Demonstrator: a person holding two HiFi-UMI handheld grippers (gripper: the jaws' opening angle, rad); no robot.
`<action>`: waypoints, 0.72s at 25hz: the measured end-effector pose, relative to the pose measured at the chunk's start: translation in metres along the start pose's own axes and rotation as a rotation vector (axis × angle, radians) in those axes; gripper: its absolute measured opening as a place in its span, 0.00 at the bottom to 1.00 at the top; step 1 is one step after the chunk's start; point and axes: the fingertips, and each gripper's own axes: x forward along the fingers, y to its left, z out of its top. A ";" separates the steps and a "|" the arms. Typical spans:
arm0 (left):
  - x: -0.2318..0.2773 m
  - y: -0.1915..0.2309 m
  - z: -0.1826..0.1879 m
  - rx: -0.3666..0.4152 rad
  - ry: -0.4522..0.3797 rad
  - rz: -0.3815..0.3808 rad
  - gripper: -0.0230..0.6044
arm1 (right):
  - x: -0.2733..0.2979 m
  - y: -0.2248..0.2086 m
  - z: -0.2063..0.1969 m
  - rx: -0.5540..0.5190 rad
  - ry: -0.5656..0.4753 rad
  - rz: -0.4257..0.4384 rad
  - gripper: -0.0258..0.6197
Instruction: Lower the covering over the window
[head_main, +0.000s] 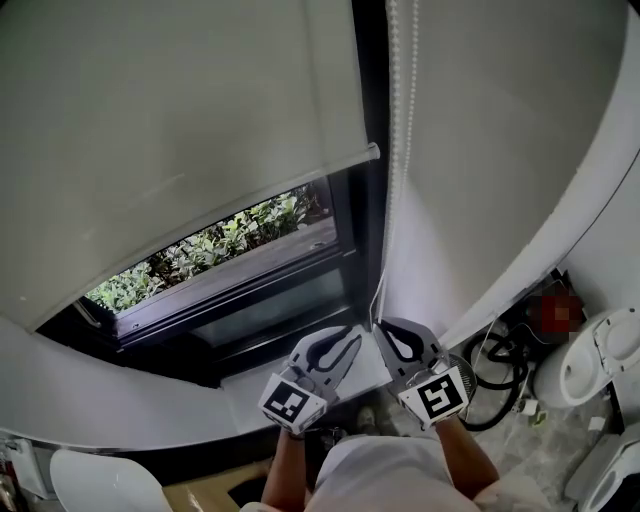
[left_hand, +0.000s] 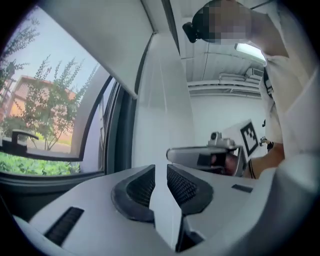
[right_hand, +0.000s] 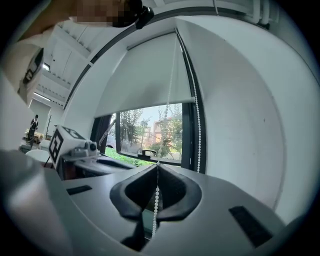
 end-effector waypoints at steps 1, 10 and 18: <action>0.000 -0.001 0.014 0.008 -0.023 -0.006 0.18 | -0.001 0.000 -0.003 0.002 0.007 -0.001 0.06; 0.016 -0.011 0.091 0.072 -0.102 -0.050 0.18 | 0.001 0.004 -0.044 0.002 0.108 0.010 0.06; 0.040 -0.002 0.113 0.123 -0.105 0.005 0.24 | 0.003 0.014 -0.087 0.004 0.208 0.033 0.06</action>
